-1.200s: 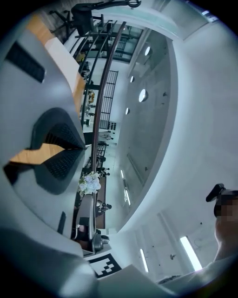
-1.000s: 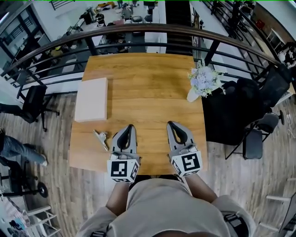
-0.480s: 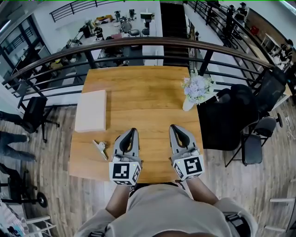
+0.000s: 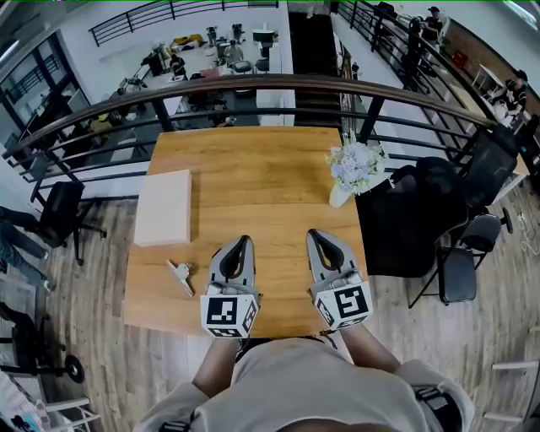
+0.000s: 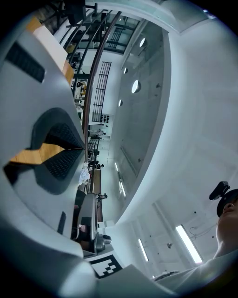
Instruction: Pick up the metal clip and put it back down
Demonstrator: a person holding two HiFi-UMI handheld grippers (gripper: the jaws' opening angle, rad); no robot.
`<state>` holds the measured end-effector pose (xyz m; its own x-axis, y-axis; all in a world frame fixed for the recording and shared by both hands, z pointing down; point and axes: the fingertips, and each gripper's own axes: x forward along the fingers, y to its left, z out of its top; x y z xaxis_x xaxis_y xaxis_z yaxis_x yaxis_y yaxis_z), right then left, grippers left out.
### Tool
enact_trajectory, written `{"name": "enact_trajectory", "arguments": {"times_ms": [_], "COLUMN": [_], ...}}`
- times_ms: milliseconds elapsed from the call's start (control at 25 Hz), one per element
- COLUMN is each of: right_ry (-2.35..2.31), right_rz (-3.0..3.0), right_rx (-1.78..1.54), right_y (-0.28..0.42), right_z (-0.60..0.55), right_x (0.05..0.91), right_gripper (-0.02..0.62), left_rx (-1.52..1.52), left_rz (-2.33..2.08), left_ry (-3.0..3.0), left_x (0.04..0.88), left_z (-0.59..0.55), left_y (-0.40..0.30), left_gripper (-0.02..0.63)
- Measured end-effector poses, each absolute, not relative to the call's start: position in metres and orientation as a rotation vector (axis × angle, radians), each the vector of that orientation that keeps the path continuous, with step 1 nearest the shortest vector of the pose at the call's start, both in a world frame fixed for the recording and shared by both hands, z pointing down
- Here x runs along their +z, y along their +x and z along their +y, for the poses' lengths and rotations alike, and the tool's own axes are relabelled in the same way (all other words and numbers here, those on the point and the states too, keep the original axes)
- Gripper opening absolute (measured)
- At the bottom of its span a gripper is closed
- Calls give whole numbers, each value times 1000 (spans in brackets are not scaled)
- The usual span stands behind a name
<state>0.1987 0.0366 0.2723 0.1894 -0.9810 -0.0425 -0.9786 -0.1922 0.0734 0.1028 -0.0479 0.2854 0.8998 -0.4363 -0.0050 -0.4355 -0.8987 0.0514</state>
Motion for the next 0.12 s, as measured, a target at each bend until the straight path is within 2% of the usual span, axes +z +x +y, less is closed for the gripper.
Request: {"name": "enact_trajectory", "arguments": {"times_ms": [120], "right_ry": [2390], "right_rz": [-1974], "right_rx": [-133], "right_y": [194], "right_z": [32], "right_x": [270], "right_gripper": [26], "left_rx": [-31], "left_rz": [-684], "left_ry": [3014], "left_x": [283], "left_z": [-51], "left_y": [100], "left_gripper": [25]}}
